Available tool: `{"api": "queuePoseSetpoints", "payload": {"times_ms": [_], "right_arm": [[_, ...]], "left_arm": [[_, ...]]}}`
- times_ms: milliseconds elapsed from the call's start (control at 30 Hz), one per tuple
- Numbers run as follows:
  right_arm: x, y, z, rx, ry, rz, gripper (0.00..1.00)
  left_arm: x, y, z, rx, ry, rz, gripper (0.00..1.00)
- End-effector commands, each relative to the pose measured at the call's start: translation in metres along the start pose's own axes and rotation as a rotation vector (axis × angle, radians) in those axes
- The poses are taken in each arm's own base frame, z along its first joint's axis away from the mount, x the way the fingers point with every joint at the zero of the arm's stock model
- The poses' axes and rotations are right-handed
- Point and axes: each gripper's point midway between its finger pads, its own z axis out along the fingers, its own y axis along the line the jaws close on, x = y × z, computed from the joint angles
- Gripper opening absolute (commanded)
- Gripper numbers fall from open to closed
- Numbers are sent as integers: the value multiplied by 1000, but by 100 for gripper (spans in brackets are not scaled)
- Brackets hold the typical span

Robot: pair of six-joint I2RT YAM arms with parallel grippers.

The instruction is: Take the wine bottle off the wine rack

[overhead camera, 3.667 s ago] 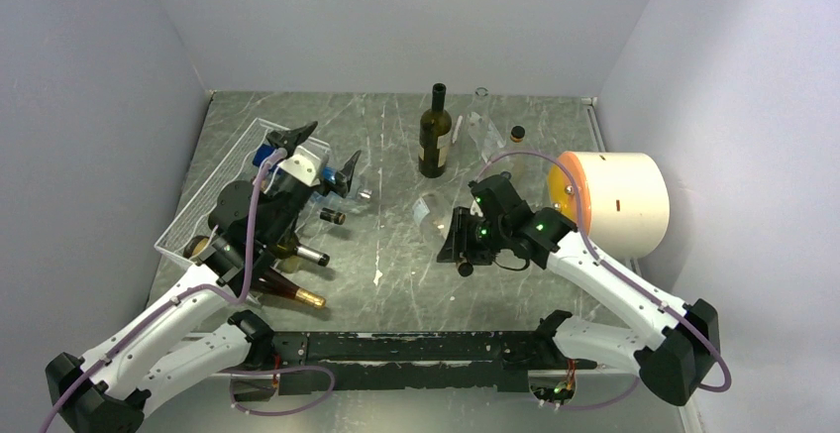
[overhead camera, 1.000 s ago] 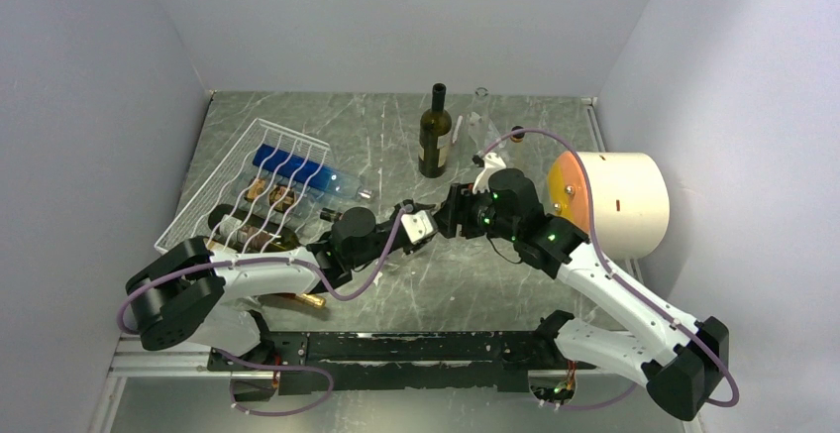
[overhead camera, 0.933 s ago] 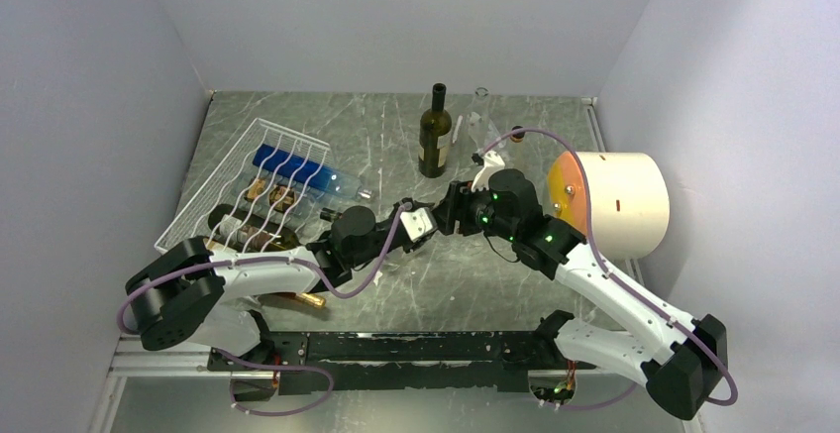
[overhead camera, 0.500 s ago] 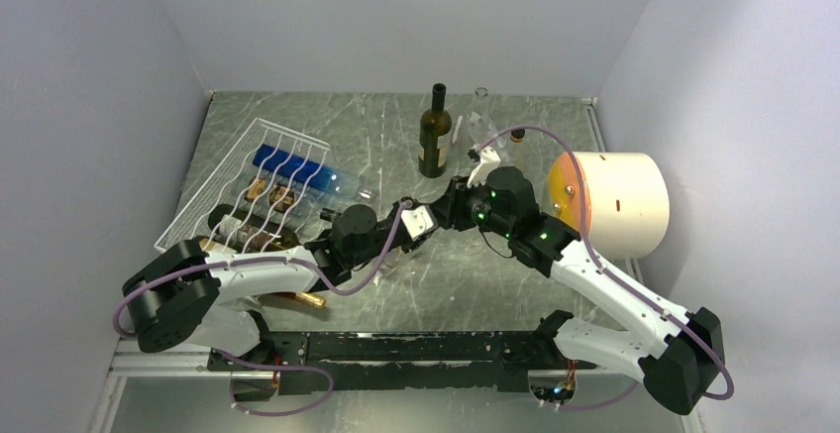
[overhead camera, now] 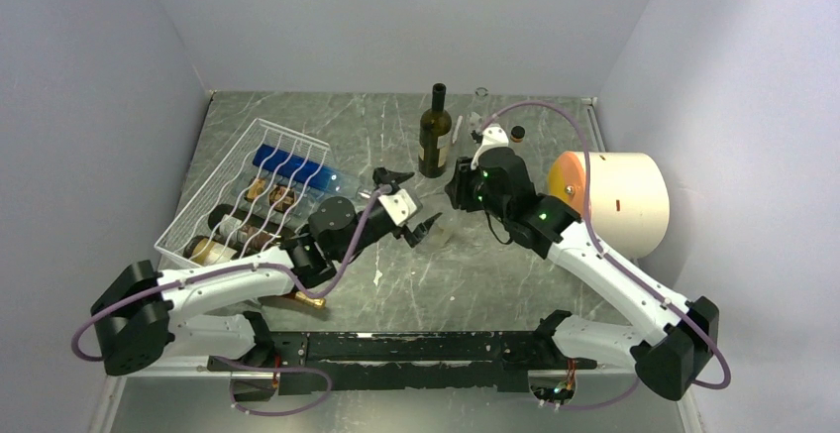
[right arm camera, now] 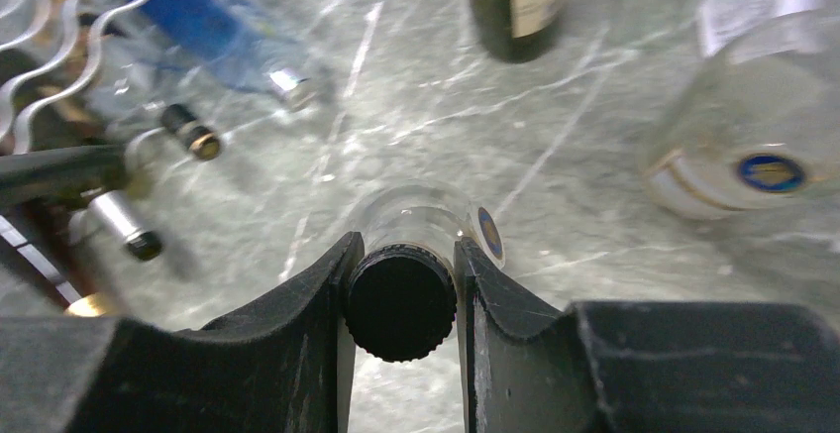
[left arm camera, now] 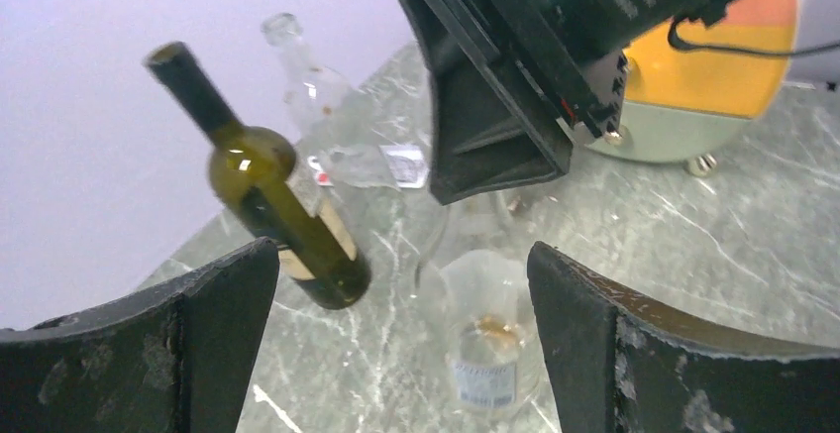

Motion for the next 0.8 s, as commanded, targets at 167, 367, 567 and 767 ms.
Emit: {"api": "queuePoseSetpoints", "payload": {"times_ms": [167, 367, 567, 767], "right_arm": [[-111, -7, 6, 153, -305, -44, 0], [-136, -12, 23, 238, -351, -103, 0], [-147, -19, 43, 315, -376, -148, 0], [-144, -28, 62, 352, -377, -144, 0]], "left_arm": [[-42, 89, -28, -289, -46, -49, 98], [-53, 122, -49, -436, -57, -50, 99], [-52, 149, -62, -509, -54, -53, 99], [-50, 164, -68, -545, -34, -53, 99]]}}
